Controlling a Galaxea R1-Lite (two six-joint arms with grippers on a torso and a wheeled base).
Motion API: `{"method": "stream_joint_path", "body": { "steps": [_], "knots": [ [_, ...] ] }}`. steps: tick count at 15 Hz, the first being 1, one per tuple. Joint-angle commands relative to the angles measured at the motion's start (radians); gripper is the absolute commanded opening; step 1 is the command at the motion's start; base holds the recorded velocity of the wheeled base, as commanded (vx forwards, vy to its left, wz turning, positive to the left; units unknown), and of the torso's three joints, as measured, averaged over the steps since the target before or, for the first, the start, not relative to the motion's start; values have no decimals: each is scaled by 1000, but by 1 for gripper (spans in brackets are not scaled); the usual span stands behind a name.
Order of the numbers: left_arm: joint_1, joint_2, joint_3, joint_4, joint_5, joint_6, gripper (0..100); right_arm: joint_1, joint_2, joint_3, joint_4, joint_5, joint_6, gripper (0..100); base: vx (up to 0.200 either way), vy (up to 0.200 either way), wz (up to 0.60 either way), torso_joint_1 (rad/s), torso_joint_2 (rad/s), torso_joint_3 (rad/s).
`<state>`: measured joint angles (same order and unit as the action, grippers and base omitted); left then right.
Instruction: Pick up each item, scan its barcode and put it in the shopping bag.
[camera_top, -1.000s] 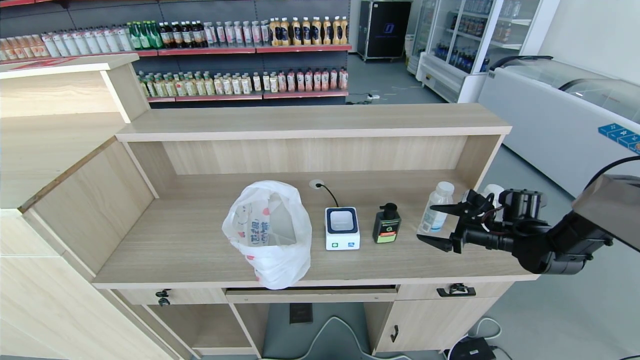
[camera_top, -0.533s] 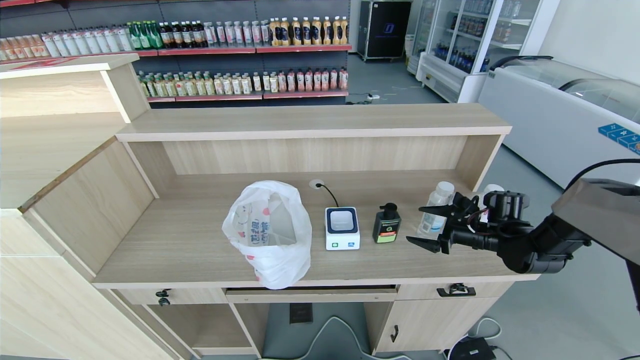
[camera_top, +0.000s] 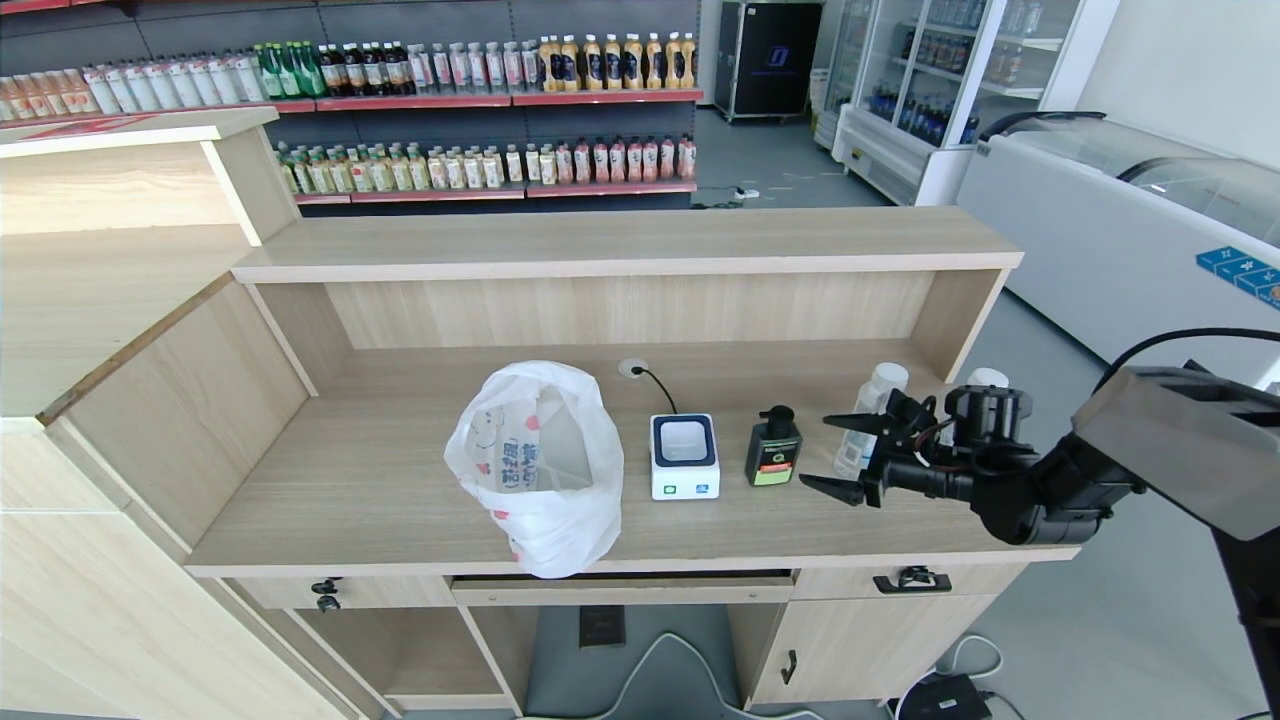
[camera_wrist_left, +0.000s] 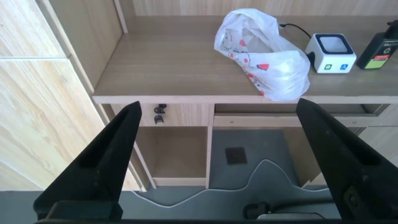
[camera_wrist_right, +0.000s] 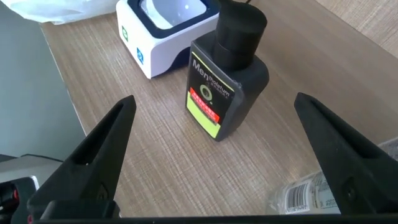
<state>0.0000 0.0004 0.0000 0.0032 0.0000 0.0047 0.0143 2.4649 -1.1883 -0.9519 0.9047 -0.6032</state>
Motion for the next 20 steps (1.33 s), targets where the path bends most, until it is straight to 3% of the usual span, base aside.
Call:
{"method": "stream_joint_path", "body": {
  "steps": [1, 20],
  "knots": [
    [0, 0, 0, 0, 0, 0, 100, 7, 17, -7, -1, 0, -1, 100, 0, 0, 0, 0, 0, 0],
    [0, 0, 0, 0, 0, 0, 100, 85, 178, -212, 4, 7, -9, 100, 0, 0, 0, 0, 0, 0]
  ]
}}
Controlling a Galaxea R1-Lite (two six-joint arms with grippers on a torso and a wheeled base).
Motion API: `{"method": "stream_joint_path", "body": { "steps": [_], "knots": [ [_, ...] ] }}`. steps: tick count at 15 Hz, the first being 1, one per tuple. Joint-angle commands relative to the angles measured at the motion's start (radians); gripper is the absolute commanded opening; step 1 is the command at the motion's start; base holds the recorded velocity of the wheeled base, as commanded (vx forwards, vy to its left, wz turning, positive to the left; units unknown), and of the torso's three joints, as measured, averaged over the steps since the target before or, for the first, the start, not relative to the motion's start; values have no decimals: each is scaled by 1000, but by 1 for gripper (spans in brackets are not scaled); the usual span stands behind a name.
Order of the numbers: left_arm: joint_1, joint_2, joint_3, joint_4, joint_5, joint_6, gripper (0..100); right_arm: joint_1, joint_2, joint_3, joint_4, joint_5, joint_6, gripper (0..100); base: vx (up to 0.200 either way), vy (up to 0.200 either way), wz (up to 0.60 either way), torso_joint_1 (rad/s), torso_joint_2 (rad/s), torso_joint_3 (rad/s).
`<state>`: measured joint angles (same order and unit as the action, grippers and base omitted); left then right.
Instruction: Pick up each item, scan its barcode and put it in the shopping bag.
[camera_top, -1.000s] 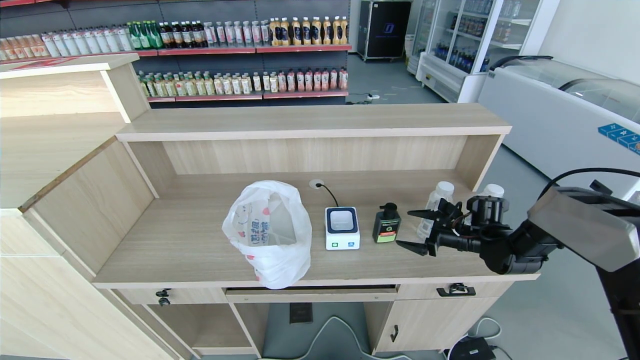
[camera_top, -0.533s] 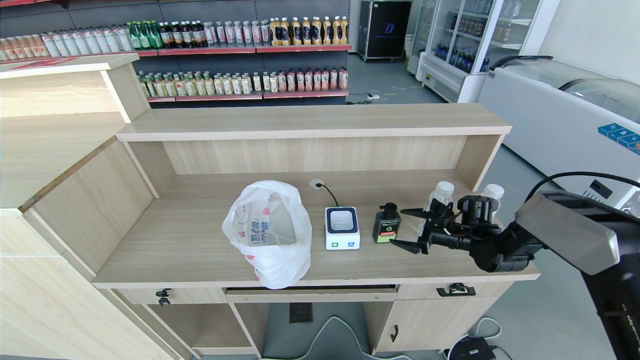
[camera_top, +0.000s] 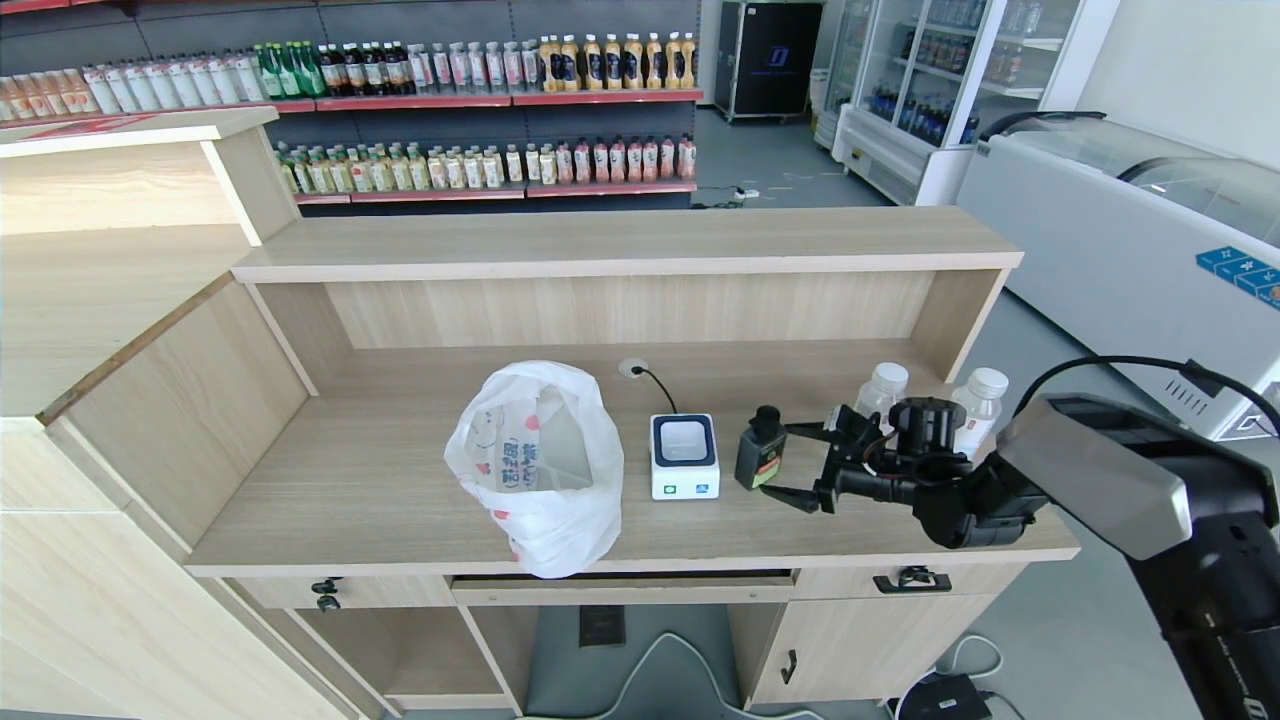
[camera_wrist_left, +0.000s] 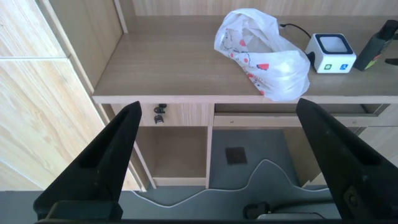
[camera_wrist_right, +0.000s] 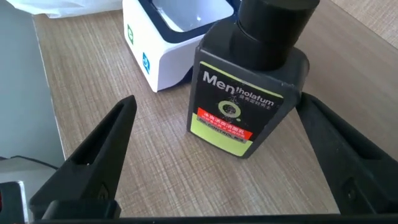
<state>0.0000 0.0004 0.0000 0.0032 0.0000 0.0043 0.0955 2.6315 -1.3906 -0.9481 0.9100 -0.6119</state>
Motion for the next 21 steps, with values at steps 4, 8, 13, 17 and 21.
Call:
{"method": "stream_joint_path", "body": {
  "steps": [4, 8, 13, 17, 21],
  "knots": [
    [0, 0, 0, 0, 0, 0, 100, 3, -19, -2, 0, -2, -2, 0, 0, 0, 0, 0, 0, 0],
    [0, 0, 0, 0, 0, 0, 100, -34, -100, 59, 5, 3, 1, 0, 0, 0, 0, 0, 0, 0],
    [0, 0, 0, 0, 0, 0, 100, -123, -220, 248, 3, 1, -2, 0, 0, 0, 0, 0, 0, 0],
    [0, 0, 0, 0, 0, 0, 100, -143, -308, 354, -3, -3, -11, 0, 0, 0, 0, 0, 0, 0],
    [0, 0, 0, 0, 0, 0, 100, -134, -295, 323, 5, -36, -42, 100, 0, 0, 0, 0, 0, 0]
  ]
}}
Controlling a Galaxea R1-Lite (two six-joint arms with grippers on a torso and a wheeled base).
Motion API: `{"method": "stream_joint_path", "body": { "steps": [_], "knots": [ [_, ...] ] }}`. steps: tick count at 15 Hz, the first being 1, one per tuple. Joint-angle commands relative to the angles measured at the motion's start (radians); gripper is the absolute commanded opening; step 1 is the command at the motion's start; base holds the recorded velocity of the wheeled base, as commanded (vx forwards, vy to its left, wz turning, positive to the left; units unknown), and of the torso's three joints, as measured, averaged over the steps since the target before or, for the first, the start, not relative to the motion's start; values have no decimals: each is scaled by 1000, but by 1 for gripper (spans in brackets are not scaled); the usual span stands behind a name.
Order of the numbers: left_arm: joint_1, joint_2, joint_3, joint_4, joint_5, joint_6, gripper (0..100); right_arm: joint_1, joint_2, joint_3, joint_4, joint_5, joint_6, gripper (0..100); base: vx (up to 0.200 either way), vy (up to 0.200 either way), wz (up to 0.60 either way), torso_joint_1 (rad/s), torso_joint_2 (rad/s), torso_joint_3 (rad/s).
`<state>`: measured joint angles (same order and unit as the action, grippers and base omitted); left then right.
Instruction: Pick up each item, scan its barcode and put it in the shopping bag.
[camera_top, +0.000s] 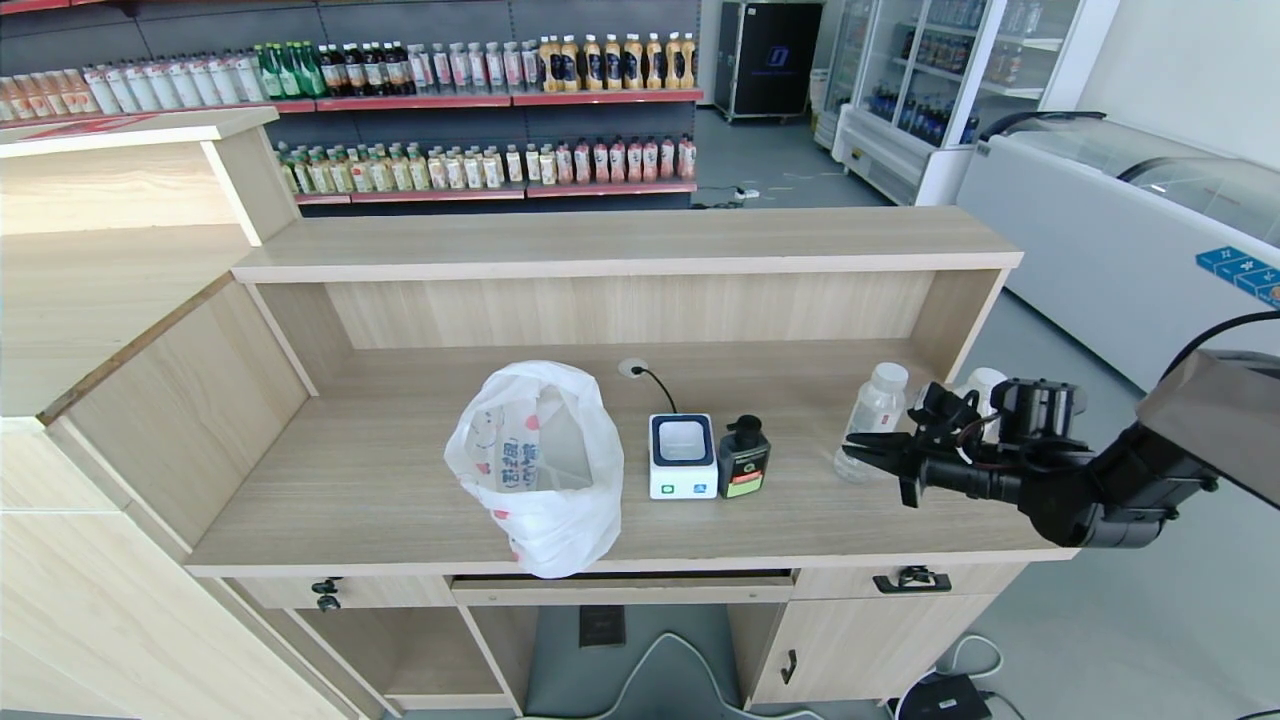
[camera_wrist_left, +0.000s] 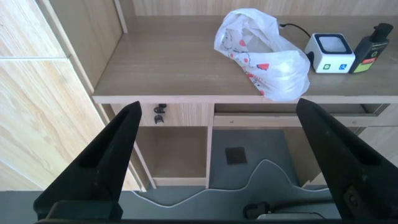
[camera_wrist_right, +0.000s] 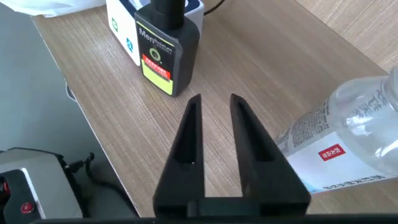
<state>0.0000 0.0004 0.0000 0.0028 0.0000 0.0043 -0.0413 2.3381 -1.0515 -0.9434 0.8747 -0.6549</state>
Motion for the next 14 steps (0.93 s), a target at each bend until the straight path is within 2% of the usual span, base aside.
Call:
{"method": "stream_joint_path", "body": {
  "steps": [1, 4, 6, 10, 14],
  "knots": [
    [0, 0, 0, 0, 0, 0, 100, 12, 15, -38, 2, -2, 4, 100, 0, 0, 0, 0, 0, 0],
    [0, 0, 0, 0, 0, 0, 100, 43, 61, -88, 2, 0, 29, 100, 0, 0, 0, 0, 0, 0],
    [0, 0, 0, 0, 0, 0, 100, 89, 155, -216, 2, 0, 87, 100, 0, 0, 0, 0, 0, 0],
    [0, 0, 0, 0, 0, 0, 100, 136, 253, -366, 49, 4, 120, 100, 0, 0, 0, 0, 0, 0],
    [0, 0, 0, 0, 0, 0, 100, 166, 317, -435, 77, 24, 120, 100, 0, 0, 0, 0, 0, 0]
  ]
}}
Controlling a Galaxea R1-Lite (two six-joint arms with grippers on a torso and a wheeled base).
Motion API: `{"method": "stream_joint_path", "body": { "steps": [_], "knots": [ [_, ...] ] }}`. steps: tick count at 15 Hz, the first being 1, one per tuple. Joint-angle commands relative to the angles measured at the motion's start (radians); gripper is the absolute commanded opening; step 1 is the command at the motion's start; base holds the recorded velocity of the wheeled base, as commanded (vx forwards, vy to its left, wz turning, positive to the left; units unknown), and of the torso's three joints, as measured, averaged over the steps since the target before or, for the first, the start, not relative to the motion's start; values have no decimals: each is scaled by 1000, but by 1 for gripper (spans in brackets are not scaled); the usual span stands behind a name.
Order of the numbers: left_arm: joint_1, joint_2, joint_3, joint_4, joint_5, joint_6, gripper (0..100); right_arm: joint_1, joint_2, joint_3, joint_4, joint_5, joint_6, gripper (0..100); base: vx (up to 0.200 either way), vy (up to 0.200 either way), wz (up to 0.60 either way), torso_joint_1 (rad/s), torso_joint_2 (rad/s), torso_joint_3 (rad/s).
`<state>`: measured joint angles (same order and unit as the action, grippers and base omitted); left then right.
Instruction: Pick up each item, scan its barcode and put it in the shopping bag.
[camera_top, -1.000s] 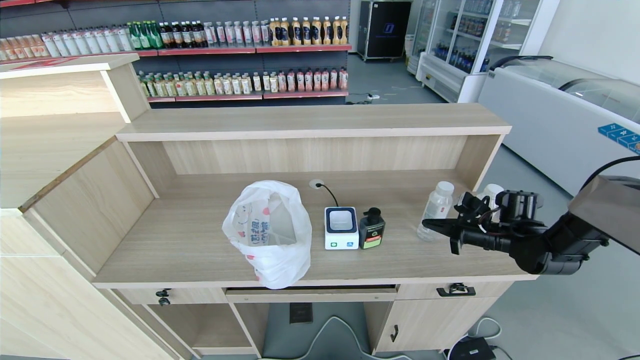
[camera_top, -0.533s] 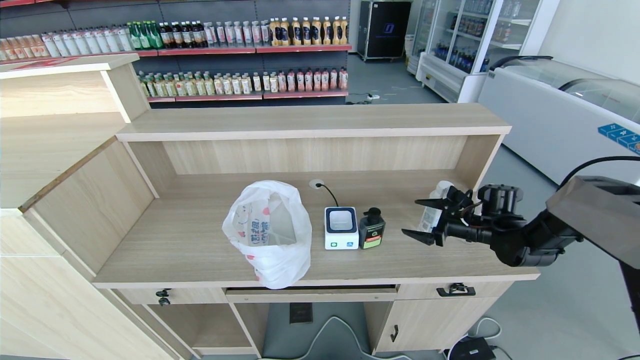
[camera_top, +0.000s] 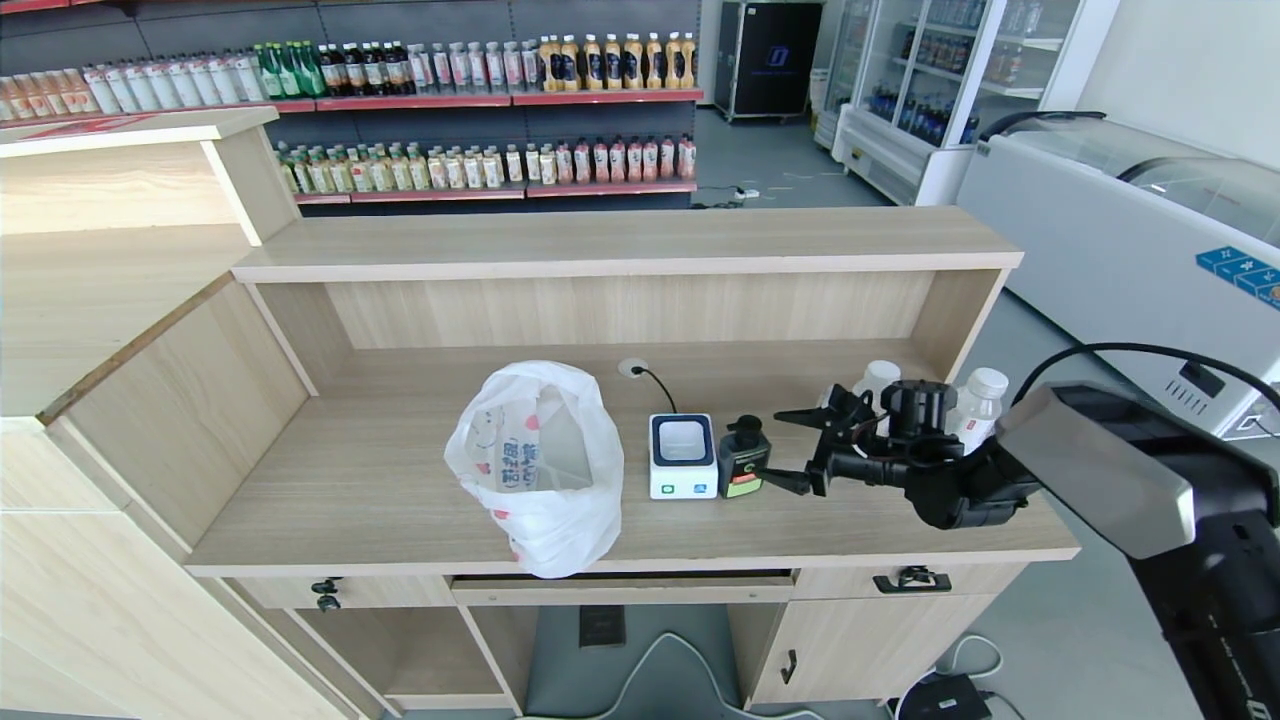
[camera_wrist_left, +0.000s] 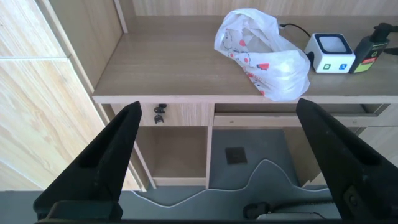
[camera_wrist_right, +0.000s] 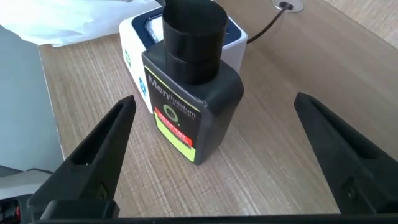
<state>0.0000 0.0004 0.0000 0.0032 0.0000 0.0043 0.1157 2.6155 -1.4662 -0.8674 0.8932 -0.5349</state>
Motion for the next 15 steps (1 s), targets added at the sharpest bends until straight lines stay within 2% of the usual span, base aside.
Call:
{"method": "stream_joint_path", "body": {
  "steps": [1, 8, 9, 15],
  "knots": [
    [0, 0, 0, 0, 0, 0, 100, 18, 54, -42, 4, 10, 0, 100, 0, 0, 0, 0, 0, 0],
    [0, 0, 0, 0, 0, 0, 100, 71, 109, -157, 48, 15, 4, 100, 0, 0, 0, 0, 0, 0],
    [0, 0, 0, 0, 0, 0, 100, 78, 112, -158, 48, 15, 4, 0, 0, 0, 0, 0, 0, 0],
    [0, 0, 0, 0, 0, 0, 100, 82, 113, -157, 45, 10, 3, 0, 0, 0, 0, 0, 0, 0]
  ]
}}
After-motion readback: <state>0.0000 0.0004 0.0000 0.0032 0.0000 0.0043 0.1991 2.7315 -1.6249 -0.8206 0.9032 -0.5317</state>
